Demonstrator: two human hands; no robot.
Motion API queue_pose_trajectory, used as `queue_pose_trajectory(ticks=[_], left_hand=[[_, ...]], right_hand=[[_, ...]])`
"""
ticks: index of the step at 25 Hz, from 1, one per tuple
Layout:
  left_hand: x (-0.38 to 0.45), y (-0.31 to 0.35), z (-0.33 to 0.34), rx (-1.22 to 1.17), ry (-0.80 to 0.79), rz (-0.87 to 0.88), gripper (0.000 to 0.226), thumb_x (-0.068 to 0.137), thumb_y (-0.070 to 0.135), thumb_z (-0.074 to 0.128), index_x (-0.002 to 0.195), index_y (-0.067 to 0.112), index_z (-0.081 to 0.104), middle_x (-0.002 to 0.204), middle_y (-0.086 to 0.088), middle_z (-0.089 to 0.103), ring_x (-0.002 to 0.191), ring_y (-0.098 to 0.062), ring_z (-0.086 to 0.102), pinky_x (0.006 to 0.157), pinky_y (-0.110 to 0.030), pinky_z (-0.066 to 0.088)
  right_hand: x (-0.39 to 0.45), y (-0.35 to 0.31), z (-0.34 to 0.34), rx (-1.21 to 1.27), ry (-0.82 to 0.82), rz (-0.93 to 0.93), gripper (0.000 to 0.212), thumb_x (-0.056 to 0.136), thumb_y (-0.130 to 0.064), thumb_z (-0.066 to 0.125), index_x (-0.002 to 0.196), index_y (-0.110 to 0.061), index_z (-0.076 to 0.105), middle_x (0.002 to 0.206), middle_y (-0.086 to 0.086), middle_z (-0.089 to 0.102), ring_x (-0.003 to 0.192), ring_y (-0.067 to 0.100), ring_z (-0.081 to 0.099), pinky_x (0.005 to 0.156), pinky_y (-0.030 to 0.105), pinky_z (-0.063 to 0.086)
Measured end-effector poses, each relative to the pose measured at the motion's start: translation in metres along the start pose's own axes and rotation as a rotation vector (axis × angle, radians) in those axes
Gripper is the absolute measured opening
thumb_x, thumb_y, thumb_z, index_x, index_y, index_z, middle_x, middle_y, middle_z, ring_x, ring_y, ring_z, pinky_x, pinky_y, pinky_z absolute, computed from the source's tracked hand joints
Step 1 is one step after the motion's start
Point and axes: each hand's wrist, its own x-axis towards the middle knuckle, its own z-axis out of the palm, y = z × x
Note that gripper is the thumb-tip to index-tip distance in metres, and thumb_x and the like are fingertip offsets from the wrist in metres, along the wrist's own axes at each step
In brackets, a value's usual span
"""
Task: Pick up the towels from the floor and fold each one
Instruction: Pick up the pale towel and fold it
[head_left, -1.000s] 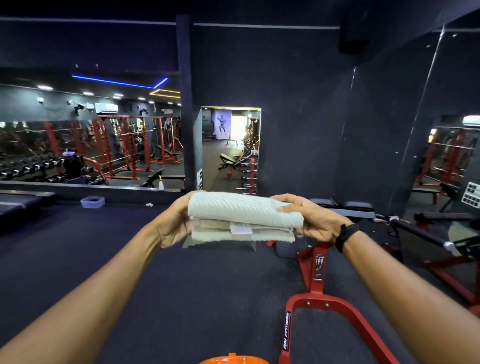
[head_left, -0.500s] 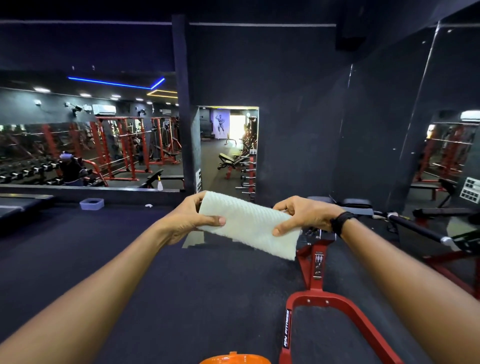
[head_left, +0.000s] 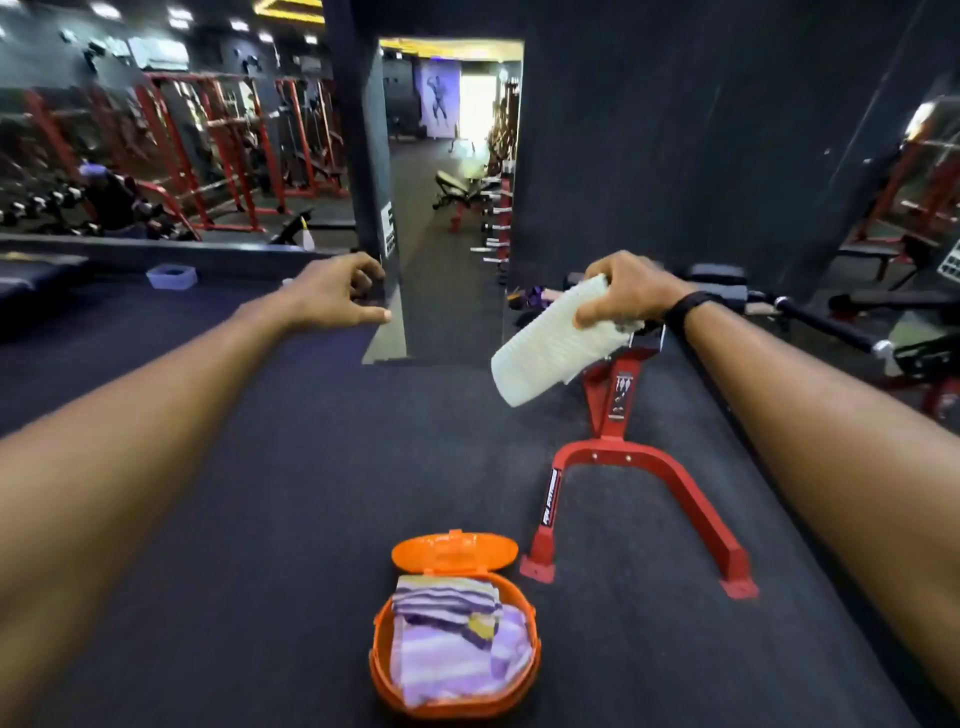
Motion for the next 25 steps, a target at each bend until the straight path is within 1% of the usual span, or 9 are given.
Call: queue_pose_trajectory(ticks=[2, 3, 5, 8, 10, 14, 17, 21, 25], left_hand=[[-0.002, -0.006, 0.017, 0.074, -0.044, -0.029, 0.051, 0.078, 0.031, 0.077, 0.122, 0.015, 0.057, 0.119, -0.012, 0.062, 0.098, -0.022, 0.058, 0.086, -0.026, 0.041], [-0.004, -0.009, 0.026, 0.093, -0.069, -0.046, 0.050, 0.078, 0.031, 0.077, 0.121, 0.015, 0.058, 0.119, -0.012, 0.063, 0.098, -0.023, 0.058, 0.086, -0.027, 0.041], [-0.004, -0.017, 0.044, 0.110, -0.135, -0.081, 0.048, 0.080, 0.030, 0.075, 0.121, 0.013, 0.058, 0.119, -0.013, 0.063, 0.101, -0.026, 0.060, 0.088, -0.029, 0.042], [-0.004, -0.038, 0.074, 0.119, -0.225, -0.104, 0.046, 0.081, 0.031, 0.074, 0.120, 0.012, 0.060, 0.119, -0.013, 0.064, 0.095, -0.022, 0.059, 0.091, -0.032, 0.043], [0.004, -0.056, 0.096, 0.108, -0.271, -0.122, 0.045, 0.081, 0.031, 0.074, 0.119, 0.012, 0.060, 0.119, -0.012, 0.064, 0.095, -0.022, 0.059, 0.091, -0.031, 0.043], [0.028, -0.102, 0.140, 0.071, -0.360, -0.138, 0.044, 0.083, 0.029, 0.072, 0.121, 0.009, 0.060, 0.120, -0.013, 0.063, 0.103, -0.027, 0.061, 0.093, -0.033, 0.044], [0.054, -0.154, 0.190, 0.041, -0.472, -0.142, 0.044, 0.083, 0.027, 0.072, 0.121, 0.007, 0.060, 0.120, -0.013, 0.063, 0.102, -0.026, 0.061, 0.091, -0.031, 0.043], [0.081, -0.228, 0.272, 0.043, -0.611, -0.142, 0.042, 0.085, 0.025, 0.070, 0.121, 0.006, 0.060, 0.123, -0.013, 0.063, 0.109, -0.027, 0.060, 0.094, -0.034, 0.044], [0.096, -0.289, 0.378, 0.060, -0.782, -0.134, 0.040, 0.088, 0.024, 0.067, 0.123, 0.007, 0.059, 0.123, -0.012, 0.062, 0.113, -0.027, 0.058, 0.096, -0.035, 0.043]], right_hand=[[0.002, 0.018, 0.015, -0.030, -0.044, 0.017, 0.023, 0.067, -0.022, 0.082, 0.082, -0.016, 0.065, 0.080, 0.004, 0.064, 0.062, 0.012, 0.059, 0.054, 0.023, 0.047], [0.002, 0.025, 0.023, -0.036, -0.075, 0.024, 0.025, 0.068, -0.021, 0.082, 0.085, -0.012, 0.066, 0.081, 0.006, 0.065, 0.063, 0.015, 0.058, 0.053, 0.024, 0.048], [0.006, 0.038, 0.039, -0.038, -0.135, 0.054, 0.029, 0.067, -0.021, 0.083, 0.089, -0.009, 0.067, 0.082, 0.008, 0.066, 0.060, 0.014, 0.056, 0.054, 0.026, 0.049], [0.014, 0.055, 0.073, -0.095, -0.199, 0.092, 0.037, 0.066, -0.029, 0.083, 0.094, -0.010, 0.069, 0.087, 0.009, 0.067, 0.071, 0.019, 0.059, 0.067, 0.027, 0.046], [0.024, 0.065, 0.100, -0.096, -0.243, 0.140, 0.036, 0.065, -0.031, 0.082, 0.093, -0.013, 0.069, 0.091, 0.009, 0.069, 0.082, 0.021, 0.061, 0.071, 0.026, 0.045], [0.042, 0.080, 0.164, -0.130, -0.340, 0.232, 0.034, 0.065, -0.030, 0.082, 0.092, -0.016, 0.068, 0.094, 0.008, 0.069, 0.089, 0.024, 0.064, 0.076, 0.029, 0.052], [0.059, 0.099, 0.235, -0.191, -0.443, 0.352, 0.040, 0.067, -0.031, 0.082, 0.098, -0.013, 0.065, 0.102, 0.013, 0.067, 0.095, 0.028, 0.064, 0.077, 0.032, 0.051], [0.062, 0.132, 0.341, -0.191, -0.544, 0.560, 0.056, 0.078, -0.031, 0.076, 0.123, -0.009, 0.052, 0.128, 0.018, 0.053, 0.114, 0.035, 0.055, 0.088, 0.036, 0.046], [0.053, 0.171, 0.467, -0.099, -0.536, 0.732, 0.056, 0.083, -0.030, 0.070, 0.130, -0.009, 0.048, 0.130, 0.019, 0.053, 0.118, 0.035, 0.054, 0.090, 0.037, 0.046]])
